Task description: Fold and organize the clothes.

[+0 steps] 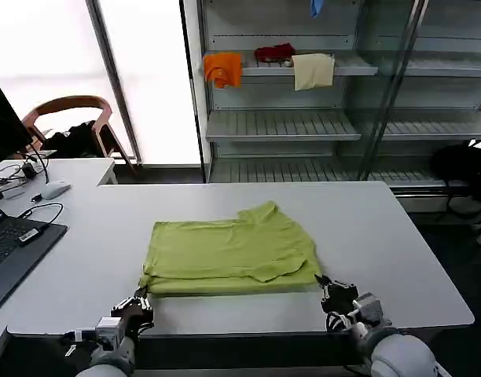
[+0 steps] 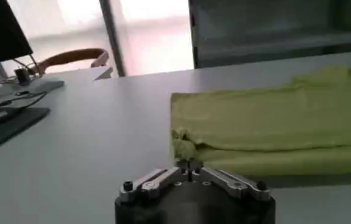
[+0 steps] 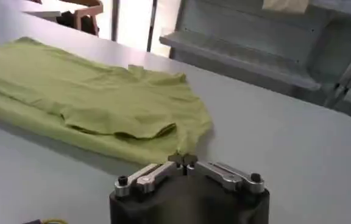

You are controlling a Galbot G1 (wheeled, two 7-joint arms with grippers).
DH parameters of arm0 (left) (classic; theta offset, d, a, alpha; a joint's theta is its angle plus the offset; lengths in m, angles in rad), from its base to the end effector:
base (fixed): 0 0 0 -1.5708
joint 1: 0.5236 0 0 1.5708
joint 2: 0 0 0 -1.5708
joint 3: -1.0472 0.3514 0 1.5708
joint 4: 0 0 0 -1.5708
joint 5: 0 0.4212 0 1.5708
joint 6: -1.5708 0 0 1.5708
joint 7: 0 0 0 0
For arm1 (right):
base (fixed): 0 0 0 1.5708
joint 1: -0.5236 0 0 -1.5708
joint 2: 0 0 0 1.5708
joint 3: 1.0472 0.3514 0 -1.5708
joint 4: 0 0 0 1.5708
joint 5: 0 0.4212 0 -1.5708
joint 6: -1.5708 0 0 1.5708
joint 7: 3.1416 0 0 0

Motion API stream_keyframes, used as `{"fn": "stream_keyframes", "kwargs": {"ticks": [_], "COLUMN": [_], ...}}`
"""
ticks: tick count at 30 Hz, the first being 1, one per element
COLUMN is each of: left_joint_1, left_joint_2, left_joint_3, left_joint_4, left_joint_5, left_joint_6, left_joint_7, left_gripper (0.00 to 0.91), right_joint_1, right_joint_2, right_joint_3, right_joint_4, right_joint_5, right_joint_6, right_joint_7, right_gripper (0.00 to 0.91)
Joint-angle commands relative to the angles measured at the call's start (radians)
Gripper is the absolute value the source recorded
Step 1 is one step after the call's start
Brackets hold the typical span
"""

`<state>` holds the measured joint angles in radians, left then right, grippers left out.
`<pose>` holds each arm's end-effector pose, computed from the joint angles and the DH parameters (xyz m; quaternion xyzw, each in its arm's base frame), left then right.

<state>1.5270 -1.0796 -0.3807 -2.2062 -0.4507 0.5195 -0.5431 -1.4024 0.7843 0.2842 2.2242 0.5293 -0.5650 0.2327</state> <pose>0.2459 0.0053 -0.2544 0.0604 -0.9695 -0.0645 0.2285 0.2617 -0.0115 -0.2288 0.1653 -0.9468 0.1404 0.2376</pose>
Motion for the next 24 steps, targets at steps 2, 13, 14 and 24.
{"fn": "stream_keyframes", "kwargs": {"ticks": [2, 13, 14, 24], "left_joint_1": [0.198, 0.196, 0.192, 0.098], "left_joint_2": [-0.036, -0.028, -0.023, 0.042], "left_joint_3": [0.001, -0.003, -0.007, -0.016], "left_joint_4": [-0.126, -0.177, -0.192, -0.337], "left_joint_5": [0.060, 0.081, 0.079, 0.100], "left_joint_6": [-0.018, 0.015, 0.024, 0.051], "left_joint_7": [-0.254, -0.263, -0.264, -0.169], "left_gripper": [0.645, 0.907, 0.907, 0.907], "right_joint_1": [-0.174, -0.204, -0.210, -0.148], "right_joint_2": [-0.032, -0.005, -0.003, 0.001], "right_joint_3": [0.033, 0.068, 0.082, 0.267], "right_joint_4": [0.076, 0.122, 0.135, 0.178], "right_joint_5": [0.003, 0.052, 0.065, 0.156], "right_joint_6": [-0.007, -0.008, -0.011, -0.003], "right_joint_7": [0.013, 0.150, 0.167, 0.280], "right_gripper": [0.000, 0.907, 0.907, 0.907]}}
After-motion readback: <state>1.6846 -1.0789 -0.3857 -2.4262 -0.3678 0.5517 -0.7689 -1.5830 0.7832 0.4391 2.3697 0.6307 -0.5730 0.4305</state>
